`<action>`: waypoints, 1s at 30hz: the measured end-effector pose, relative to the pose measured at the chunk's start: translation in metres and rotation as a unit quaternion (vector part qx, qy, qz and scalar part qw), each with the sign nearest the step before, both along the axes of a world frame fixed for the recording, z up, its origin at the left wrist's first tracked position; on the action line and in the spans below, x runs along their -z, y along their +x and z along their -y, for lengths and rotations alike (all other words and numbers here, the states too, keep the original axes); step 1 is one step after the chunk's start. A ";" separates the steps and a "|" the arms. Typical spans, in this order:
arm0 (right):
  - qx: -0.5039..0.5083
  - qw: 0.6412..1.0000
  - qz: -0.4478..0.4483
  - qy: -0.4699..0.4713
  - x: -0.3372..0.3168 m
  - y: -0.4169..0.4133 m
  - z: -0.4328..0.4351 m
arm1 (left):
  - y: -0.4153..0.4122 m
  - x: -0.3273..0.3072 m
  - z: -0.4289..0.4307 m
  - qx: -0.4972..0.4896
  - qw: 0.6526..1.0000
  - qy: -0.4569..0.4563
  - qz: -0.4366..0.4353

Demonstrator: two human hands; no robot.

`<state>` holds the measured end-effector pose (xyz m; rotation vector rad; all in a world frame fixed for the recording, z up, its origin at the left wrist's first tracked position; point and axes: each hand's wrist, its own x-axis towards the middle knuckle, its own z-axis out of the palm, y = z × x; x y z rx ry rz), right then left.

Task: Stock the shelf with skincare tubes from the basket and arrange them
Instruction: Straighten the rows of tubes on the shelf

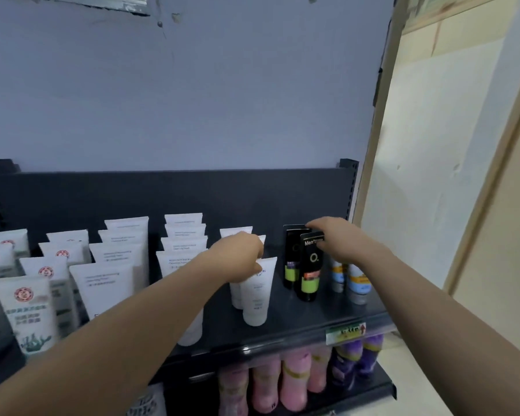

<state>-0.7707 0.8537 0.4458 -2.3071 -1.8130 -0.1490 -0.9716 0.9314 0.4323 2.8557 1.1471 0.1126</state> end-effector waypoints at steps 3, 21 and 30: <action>-0.025 1.000 0.008 -0.004 0.006 0.011 -0.007 | 0.003 0.006 0.000 -0.026 0.999 -0.015 0.012; -0.167 0.986 -0.017 0.000 0.000 0.024 0.000 | -0.008 0.007 0.018 -0.086 0.994 -0.019 0.065; -0.161 0.983 -0.091 0.008 -0.018 0.029 -0.009 | -0.003 -0.021 0.005 -0.084 0.992 -0.014 0.098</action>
